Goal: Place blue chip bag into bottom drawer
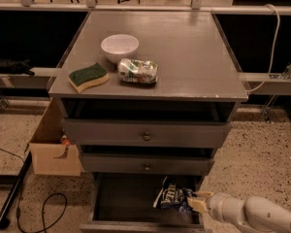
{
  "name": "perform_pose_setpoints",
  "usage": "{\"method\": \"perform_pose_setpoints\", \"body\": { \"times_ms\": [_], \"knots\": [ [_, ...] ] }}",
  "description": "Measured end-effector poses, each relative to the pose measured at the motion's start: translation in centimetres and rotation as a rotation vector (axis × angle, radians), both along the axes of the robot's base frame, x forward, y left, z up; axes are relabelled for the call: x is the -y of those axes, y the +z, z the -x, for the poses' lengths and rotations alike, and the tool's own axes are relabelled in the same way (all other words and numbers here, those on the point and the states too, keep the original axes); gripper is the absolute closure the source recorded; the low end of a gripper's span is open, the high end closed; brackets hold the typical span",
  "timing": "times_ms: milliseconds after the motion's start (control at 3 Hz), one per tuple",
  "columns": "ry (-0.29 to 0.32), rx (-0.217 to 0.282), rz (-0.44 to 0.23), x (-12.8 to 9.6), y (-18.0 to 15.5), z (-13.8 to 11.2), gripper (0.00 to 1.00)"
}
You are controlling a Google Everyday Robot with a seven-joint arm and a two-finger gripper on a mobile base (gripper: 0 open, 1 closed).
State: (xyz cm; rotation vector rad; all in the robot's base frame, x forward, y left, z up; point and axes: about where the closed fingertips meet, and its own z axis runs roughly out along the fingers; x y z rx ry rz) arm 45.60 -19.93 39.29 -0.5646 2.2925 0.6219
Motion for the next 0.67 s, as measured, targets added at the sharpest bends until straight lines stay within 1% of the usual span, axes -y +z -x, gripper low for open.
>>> {"method": "perform_pose_setpoints", "body": {
  "times_ms": [333, 667],
  "knots": [
    [0.018, -0.04, 0.045, -1.47, -3.45, -0.45, 1.0],
    [0.018, -0.041, 0.045, -1.48, -3.46, -0.46, 1.0]
  ]
}}
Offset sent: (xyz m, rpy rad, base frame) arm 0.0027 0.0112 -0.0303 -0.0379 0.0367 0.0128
